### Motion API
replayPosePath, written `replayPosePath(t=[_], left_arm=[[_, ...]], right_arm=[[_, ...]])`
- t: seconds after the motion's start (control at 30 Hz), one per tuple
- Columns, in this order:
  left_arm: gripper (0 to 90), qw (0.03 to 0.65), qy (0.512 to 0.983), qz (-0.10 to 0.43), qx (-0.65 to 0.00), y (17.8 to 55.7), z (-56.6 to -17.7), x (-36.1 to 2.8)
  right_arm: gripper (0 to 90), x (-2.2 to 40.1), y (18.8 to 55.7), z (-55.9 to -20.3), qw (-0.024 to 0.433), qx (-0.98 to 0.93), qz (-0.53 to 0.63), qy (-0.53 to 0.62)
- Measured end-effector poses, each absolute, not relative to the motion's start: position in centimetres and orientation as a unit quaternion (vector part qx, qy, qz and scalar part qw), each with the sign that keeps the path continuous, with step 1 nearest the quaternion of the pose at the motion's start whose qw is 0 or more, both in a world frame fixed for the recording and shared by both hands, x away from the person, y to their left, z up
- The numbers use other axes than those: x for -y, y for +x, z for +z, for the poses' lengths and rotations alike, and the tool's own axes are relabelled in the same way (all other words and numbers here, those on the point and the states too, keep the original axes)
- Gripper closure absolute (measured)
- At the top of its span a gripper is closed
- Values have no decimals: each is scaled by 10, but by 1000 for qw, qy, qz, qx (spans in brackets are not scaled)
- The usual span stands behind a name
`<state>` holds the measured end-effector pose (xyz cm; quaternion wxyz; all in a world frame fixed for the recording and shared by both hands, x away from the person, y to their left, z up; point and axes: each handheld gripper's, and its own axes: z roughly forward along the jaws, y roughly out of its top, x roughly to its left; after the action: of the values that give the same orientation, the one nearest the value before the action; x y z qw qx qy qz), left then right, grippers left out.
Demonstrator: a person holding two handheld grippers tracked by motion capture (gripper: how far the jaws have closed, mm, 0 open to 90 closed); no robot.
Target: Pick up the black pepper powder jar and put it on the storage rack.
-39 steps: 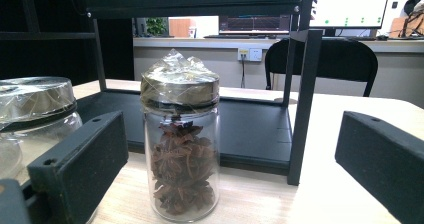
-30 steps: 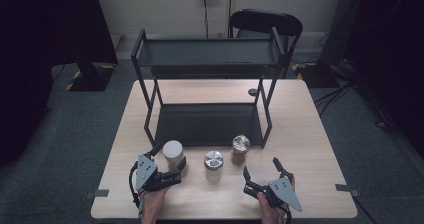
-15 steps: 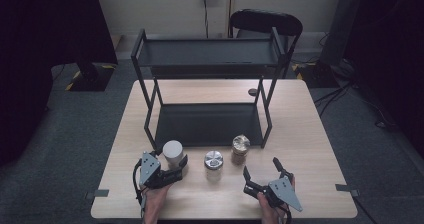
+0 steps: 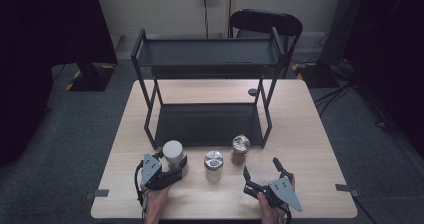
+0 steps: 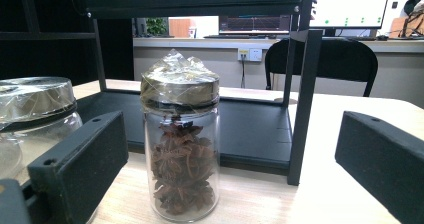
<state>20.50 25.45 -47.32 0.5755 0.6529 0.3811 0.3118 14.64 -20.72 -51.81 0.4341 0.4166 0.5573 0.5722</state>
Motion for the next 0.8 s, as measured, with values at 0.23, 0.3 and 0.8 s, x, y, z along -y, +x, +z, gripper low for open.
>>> replayPosePath(t=[0.23,0.3,0.8], left_arm=[[315,573,656,314,-379,204,-472,-257],[338,572,655,316,-379,204,-472,-257],[353,567,657,320,-379,202,-469,-255]], right_arm=[[0,207,146,-518,434,-557,572,417],[0,207,146,-518,434,-557,572,417],[0,207,146,-518,434,-557,572,417]])
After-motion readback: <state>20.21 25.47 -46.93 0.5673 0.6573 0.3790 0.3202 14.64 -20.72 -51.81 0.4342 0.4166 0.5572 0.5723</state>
